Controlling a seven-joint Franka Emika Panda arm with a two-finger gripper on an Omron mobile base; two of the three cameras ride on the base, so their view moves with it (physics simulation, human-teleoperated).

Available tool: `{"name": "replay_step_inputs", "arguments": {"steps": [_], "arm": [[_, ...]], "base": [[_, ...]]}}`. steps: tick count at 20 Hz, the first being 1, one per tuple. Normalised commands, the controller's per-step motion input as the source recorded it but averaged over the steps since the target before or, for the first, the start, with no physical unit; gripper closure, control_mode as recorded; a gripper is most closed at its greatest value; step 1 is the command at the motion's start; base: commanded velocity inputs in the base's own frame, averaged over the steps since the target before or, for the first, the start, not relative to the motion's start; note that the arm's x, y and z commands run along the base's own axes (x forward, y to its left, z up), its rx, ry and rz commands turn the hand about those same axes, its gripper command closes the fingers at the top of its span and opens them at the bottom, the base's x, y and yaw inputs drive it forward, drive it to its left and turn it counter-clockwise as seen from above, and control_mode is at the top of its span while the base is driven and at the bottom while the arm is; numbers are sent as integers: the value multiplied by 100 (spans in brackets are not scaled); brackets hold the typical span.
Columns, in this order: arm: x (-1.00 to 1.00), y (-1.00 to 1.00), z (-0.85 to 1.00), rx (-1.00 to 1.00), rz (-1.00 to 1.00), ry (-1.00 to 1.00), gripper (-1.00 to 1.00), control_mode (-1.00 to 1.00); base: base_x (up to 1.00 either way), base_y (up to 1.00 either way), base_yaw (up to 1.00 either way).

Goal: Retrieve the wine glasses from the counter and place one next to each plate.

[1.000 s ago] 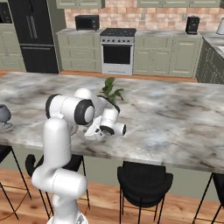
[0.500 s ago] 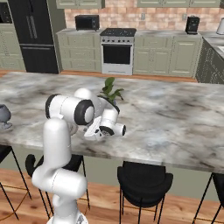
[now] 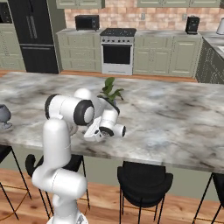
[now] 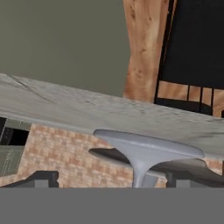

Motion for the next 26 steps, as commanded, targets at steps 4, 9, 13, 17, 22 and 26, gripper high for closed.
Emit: {"name": "replay_step_inputs", "arguments": {"steps": [4,9,13,17,22,26], "arm": [[-2,-1,0,0,0,0,-100,-100],[0,-24,0,0,-10,4,-100,-100],[0,-29,0,0,-12,1,-100,-100],[-8,-22,0,1,-12,0,-100,-100],[-45,-16,17,4,-3,-1,-100,-100],[-56,-12,65,4,-2,-9,-100,-100]], "base": [[0,0,0],[0,0,0],[0,0,0],[0,0,0],[0,0,0],[0,0,0]]}}
